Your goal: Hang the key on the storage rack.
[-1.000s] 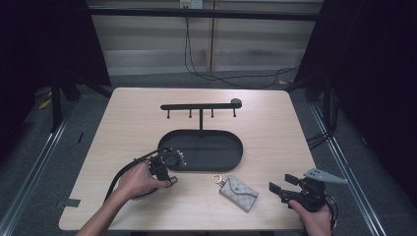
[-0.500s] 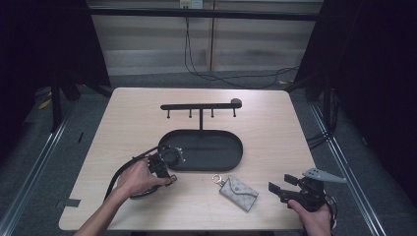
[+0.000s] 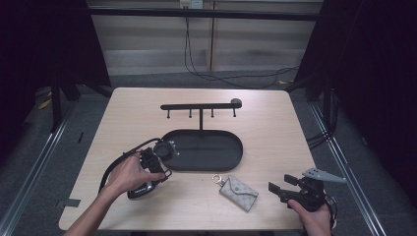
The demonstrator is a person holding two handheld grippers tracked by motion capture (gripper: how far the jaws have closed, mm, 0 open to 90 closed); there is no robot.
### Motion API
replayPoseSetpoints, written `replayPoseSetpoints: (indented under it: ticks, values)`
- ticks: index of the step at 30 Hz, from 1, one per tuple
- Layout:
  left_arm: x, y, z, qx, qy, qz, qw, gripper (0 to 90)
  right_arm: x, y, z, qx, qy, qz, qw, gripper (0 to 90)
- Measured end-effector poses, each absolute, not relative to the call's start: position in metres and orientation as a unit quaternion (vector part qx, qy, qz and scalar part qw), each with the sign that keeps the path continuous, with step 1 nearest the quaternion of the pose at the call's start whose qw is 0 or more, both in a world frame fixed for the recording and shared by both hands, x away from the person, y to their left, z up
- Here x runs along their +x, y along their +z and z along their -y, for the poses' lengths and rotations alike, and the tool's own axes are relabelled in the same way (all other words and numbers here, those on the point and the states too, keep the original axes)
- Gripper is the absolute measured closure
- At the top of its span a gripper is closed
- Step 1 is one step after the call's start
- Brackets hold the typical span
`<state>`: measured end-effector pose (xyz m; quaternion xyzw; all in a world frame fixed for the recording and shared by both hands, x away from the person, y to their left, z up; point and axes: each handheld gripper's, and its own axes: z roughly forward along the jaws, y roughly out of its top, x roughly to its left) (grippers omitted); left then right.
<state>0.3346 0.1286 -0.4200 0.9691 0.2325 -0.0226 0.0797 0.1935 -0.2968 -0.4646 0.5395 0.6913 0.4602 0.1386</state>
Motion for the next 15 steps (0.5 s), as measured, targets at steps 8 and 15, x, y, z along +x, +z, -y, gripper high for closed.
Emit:
replayPoseSetpoints:
  ticks: [8,15]
  values:
    - [0.333,-0.401,-0.141,0.963,-0.019,-0.243,0.111,70.6,0.194,-0.465,0.297,0.542,0.459,-0.691,0.136,19.7]
    - [0.334,-0.39,-0.148,0.961,-0.02,-0.25,0.114,70.6,0.194,-0.465,0.297,0.543,0.458,-0.691,0.136,19.7]
